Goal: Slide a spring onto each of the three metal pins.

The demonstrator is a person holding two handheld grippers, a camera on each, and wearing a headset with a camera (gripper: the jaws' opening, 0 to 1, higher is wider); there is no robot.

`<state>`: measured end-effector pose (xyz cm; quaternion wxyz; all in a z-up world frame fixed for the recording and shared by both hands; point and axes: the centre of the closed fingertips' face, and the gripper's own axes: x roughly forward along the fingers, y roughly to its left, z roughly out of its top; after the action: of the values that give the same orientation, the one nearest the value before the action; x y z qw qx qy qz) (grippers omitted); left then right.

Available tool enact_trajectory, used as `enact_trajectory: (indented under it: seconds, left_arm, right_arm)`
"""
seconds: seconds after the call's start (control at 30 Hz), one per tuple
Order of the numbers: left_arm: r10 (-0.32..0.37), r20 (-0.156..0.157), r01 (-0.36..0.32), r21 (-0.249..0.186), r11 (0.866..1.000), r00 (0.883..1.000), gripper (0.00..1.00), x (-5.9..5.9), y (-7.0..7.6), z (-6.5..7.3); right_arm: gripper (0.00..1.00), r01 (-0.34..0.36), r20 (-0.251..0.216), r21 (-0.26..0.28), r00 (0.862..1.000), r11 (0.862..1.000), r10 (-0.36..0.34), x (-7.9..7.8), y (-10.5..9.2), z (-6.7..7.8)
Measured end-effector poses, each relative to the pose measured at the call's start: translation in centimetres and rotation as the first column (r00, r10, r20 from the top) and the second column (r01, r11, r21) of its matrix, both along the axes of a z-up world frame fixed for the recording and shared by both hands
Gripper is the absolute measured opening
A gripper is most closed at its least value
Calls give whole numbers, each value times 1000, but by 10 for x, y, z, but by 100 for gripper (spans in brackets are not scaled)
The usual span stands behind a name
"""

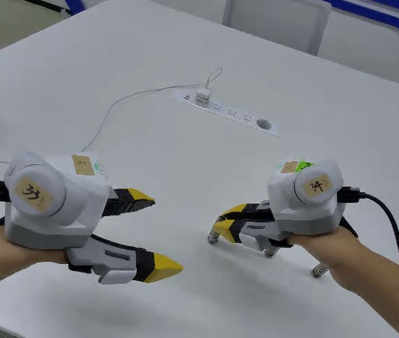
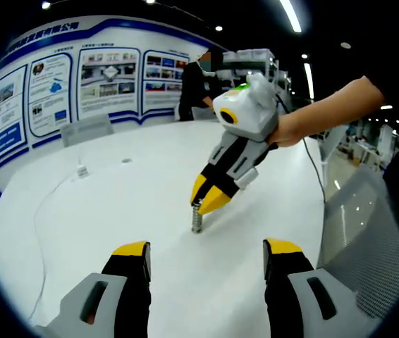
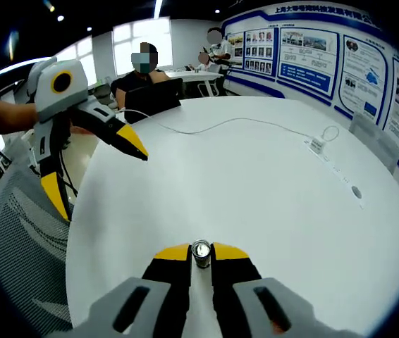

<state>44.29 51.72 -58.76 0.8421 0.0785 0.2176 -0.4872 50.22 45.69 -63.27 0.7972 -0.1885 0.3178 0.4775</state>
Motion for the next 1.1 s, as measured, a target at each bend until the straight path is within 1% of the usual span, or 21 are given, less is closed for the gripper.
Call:
enact_trajectory:
  seconds: [0.13,0.17,0.23,0.33,0.43,0.5,0.6,0.73,0.83,0.9,0.97,1.03,1.1]
  left_arm:
    - [14,-3,-14,-14,1000,1000,66,2,2,3]
    - [18,0,-18,-25,1000,1000,66,3,1,6]
    - [19,3,-19,-30,999,1000,66,4,1,8]
    - [15,8,-15,-22,1000,1000,67,4,0,8]
    - [15,7,-15,-23,1000,1000,67,4,0,9]
    - [14,5,-14,-20,1000,1000,67,3,-1,9]
    - [12,4,-12,-13,1000,1000,67,2,-2,8]
    - [6,6,-6,-6,1000,1000,67,1,-3,8]
    - [3,5,-3,-1,1000,1000,67,0,-3,8]
    - [-1,6,1,6,1000,1000,67,-1,-3,8]
    - [-4,7,4,4,1000,1000,67,-3,-4,9]
    - [-2,9,2,-2,1000,1000,67,-3,-5,12]
    - [8,15,-7,-26,1000,1000,67,-3,-7,18]
  right_arm:
    - [11,1,-7,-9,1000,1000,-1,-1,0,-4]
    - [11,2,-8,-12,1000,1000,-2,-1,0,-4]
    - [11,3,-9,-13,1000,1000,-3,-1,0,-6]
    - [11,9,-15,-20,1000,1000,-9,-1,-2,-9]
    - [12,9,-24,-17,1000,1000,-9,-3,-1,-9]
    - [13,6,-31,-15,1000,1000,-6,-5,-1,-9]
    - [15,4,-28,-21,1000,1000,-5,-6,-2,-9]
    - [18,8,-38,-14,999,1000,-8,-10,-4,-8]
    - [19,15,-36,-13,999,1000,-15,-13,-7,-6]
    - [20,25,-29,-12,999,1000,-25,-12,-9,-5]
    - [21,38,-21,-7,999,999,-38,-12,-12,-2]
    - [22,44,-9,-4,999,999,-44,-12,-15,4]
    - [22,51,8,6,999,999,-51,-13,-19,11]
